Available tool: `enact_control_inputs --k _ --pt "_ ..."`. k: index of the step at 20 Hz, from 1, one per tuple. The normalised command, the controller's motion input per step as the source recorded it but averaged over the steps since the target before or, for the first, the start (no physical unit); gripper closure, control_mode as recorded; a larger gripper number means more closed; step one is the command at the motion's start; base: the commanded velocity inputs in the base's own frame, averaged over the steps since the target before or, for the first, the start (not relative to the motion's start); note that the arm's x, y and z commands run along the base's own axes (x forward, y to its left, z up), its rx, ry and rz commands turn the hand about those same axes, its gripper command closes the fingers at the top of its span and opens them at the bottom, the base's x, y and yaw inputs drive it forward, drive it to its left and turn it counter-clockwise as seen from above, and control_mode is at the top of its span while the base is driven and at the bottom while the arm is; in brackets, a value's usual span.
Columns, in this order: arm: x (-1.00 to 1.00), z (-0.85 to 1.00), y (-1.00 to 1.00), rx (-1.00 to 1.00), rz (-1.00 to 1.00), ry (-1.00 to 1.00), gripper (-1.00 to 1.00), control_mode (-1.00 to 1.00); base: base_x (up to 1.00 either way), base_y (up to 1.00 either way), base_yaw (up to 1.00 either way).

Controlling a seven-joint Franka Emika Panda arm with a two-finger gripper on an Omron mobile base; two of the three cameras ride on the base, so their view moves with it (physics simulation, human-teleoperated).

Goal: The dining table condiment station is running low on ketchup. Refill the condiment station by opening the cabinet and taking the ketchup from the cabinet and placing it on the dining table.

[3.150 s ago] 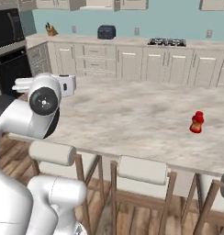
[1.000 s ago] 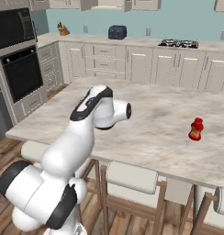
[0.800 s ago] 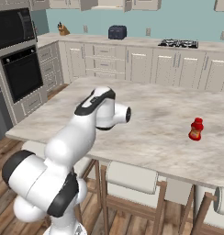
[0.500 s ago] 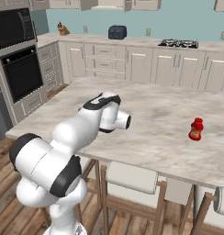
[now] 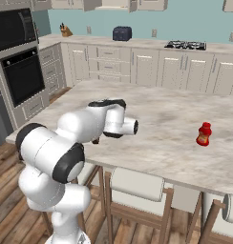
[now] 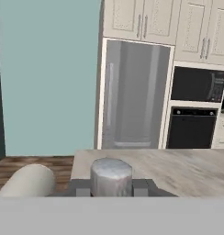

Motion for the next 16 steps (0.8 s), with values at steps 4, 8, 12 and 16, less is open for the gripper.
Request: enact_control_inputs --k 4,8,12,16 --pt "0.45 -0.2 0.0 0.0 0.01 0.02 1.0 -1.0 0.0 0.0 0.0" --pt "0.38 -0.39 -0.01 0.09 0.09 0.04 1.0 -1.0 0.0 0.0 0.0" --pt "0.03 -0.48 -0.01 0.0 0.12 -0.05 1.0 -1.0 0.0 0.0 0.0" --pt "0.09 -0.36 -0.04 0.0 0.09 -0.02 1.0 -1.0 0.0 0.0 0.0"
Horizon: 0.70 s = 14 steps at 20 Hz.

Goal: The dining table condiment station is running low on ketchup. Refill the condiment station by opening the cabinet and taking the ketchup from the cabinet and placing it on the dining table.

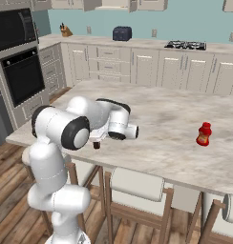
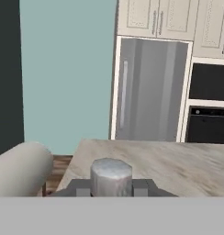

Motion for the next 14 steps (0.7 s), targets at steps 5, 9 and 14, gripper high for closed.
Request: enact_control_inputs --k 5,9,14 --pt "0.4 -0.11 -0.12 0.0 0.04 0.0 1.0 -1.0 0.0 0.0 0.0" --pt "0.25 -0.15 -0.02 0.0 0.02 0.0 1.0 -1.0 0.0 0.0 0.0" --pt "0.23 -0.21 0.0 0.0 0.0 0.02 1.0 -1.0 0.0 0.0 0.0"
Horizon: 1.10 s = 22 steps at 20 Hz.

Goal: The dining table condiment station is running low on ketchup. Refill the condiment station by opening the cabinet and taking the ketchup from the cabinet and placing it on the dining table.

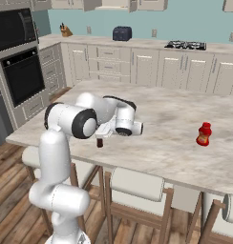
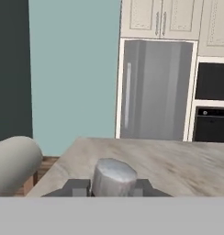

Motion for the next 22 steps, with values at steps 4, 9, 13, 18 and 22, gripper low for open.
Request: enact_control_inputs --k 4,9,13,18,22 --pt "0.09 -0.36 0.01 -0.03 0.0 0.0 1.0 -1.0 0.0 0.0 0.0" --pt "-0.17 -0.34 0.1 -0.02 0.01 -0.02 1.0 -1.0 0.0 0.0 0.0" --pt "-0.36 -0.31 0.0 -0.04 0.02 -0.05 1.0 -1.0 0.0 0.0 0.0" --pt "-0.36 -0.28 0.0 -0.02 0.03 -0.07 1.0 -1.0 0.0 0.0 0.0" --pt "-0.17 -0.12 -0.08 0.0 0.03 -0.03 -1.0 -1.0 0.0 0.0 0.0"
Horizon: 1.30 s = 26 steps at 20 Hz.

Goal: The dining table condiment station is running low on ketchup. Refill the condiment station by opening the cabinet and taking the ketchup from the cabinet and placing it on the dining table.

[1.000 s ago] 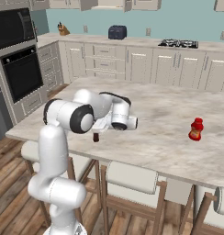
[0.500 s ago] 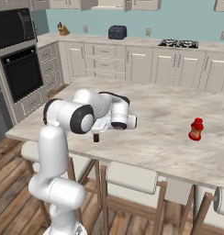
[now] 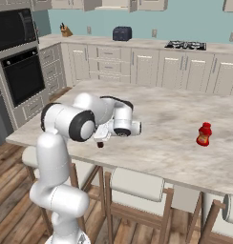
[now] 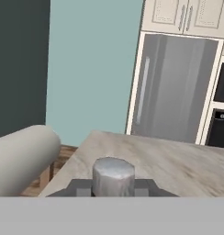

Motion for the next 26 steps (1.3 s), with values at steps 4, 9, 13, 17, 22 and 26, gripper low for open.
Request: enact_control_inputs --k 4,9,13,17,22,26 --pt "-0.02 0.0 -0.32 0.01 0.05 0.0 -1.0 -1.0 0.0 0.0 0.0" --pt "-0.06 0.0 -0.29 0.0 0.03 0.0 -1.0 -1.0 0.0 0.0 0.0" --pt "-0.01 0.11 -0.13 0.0 0.0 0.0 -1.0 -1.0 0.0 0.0 0.0" --pt "0.0 0.33 0.0 0.0 0.0 0.01 -1.0 -1.0 0.0 0.0 0.0" --pt "-0.09 0.55 0.0 0.0 0.0 0.0 -1.0 -1.0 0.0 0.0 0.0" --pt "-0.3 0.51 0.1 -0.04 0.0 0.0 -1.0 -1.0 0.0 0.0 0.0"
